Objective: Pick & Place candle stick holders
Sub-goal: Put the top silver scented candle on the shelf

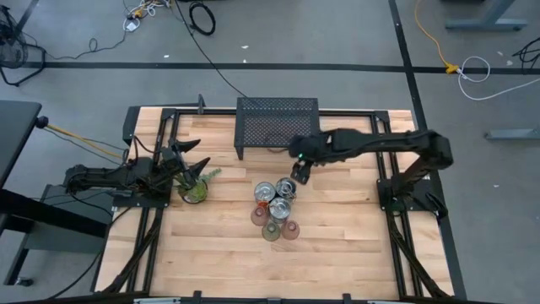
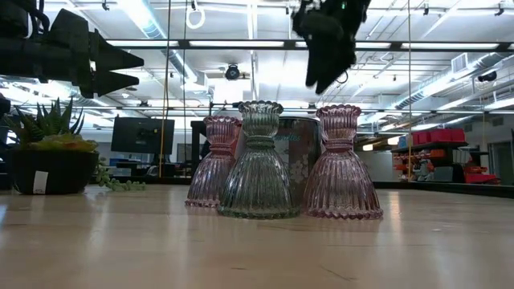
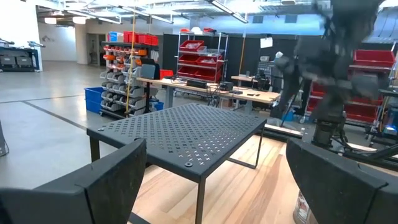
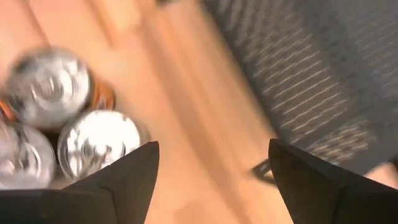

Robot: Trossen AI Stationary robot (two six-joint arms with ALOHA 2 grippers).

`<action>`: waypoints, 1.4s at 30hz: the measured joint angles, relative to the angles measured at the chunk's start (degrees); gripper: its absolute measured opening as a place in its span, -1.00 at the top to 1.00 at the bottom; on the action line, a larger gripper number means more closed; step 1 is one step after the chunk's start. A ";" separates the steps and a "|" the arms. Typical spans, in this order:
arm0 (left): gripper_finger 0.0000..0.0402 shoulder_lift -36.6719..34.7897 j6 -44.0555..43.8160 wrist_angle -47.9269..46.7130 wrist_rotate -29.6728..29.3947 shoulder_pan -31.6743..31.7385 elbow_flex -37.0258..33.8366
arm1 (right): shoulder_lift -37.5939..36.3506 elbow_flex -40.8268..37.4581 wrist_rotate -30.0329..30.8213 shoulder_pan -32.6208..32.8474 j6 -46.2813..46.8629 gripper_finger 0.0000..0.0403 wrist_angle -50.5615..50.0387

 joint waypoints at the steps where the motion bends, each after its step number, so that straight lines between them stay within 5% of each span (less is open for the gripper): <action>1: -0.92 0.00 -0.01 0.00 -0.01 0.00 0.00 | 0.66 -0.57 -0.10 0.19 0.24 -0.46 -0.03; 8: -0.92 0.00 -0.01 -0.02 0.00 0.02 0.00 | 1.98 -5.40 -5.02 0.91 5.71 -0.40 5.24; 27: -0.92 0.00 -0.01 -0.04 -0.02 0.00 0.00 | 2.02 -15.33 -4.93 4.11 10.96 -0.38 20.35; 42: -0.92 0.00 -0.03 -0.04 -0.02 0.02 -0.02 | 2.02 -17.19 -2.88 4.09 11.13 -0.38 21.69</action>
